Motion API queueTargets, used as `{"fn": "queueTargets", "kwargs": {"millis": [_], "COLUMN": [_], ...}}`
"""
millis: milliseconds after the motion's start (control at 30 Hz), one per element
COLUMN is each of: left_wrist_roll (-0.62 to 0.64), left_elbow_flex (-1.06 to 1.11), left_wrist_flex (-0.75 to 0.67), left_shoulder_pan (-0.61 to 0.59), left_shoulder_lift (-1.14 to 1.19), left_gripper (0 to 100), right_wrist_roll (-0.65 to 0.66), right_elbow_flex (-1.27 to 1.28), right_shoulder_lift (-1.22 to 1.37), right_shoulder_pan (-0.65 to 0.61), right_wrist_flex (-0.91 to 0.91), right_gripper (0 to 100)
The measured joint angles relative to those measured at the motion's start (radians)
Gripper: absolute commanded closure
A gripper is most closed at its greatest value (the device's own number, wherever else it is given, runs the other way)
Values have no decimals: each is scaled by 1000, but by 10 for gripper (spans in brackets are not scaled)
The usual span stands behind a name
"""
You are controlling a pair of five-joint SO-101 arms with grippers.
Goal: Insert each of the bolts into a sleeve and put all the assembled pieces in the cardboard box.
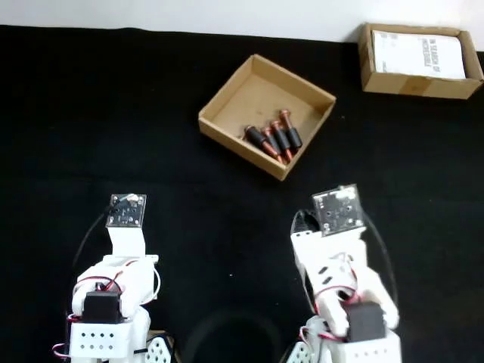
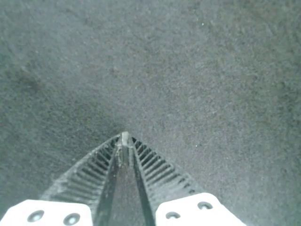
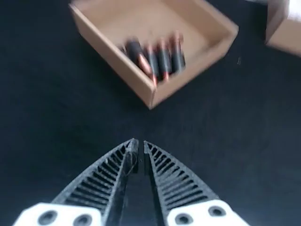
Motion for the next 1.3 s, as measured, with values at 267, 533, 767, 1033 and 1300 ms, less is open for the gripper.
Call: {"fn": "queueTargets", "kwargs": {"millis": [267,533,767,1033,1300], "left_wrist_roll": [0,0,0,0,0], "left_elbow_flex": [0,0,0,0,0], "left_wrist_flex": [0,0,0,0,0], "left_shoulder_pan": [0,0,0,0,0], "left_shoulder_lift": [0,0,-2,-2,-2], "left_gripper": [991,991,991,991,991], "right_wrist_roll": [74,77,64,64,64], "right_elbow_flex": [226,226,226,226,226], "right_shoulder_lift": [-35,-35,-35,-35,-35], "right_shoulder_pan": [124,252,269,269,269], "right_wrist_flex": [-60,115,192,192,192], "right_gripper": [993,993,993,993,993]}}
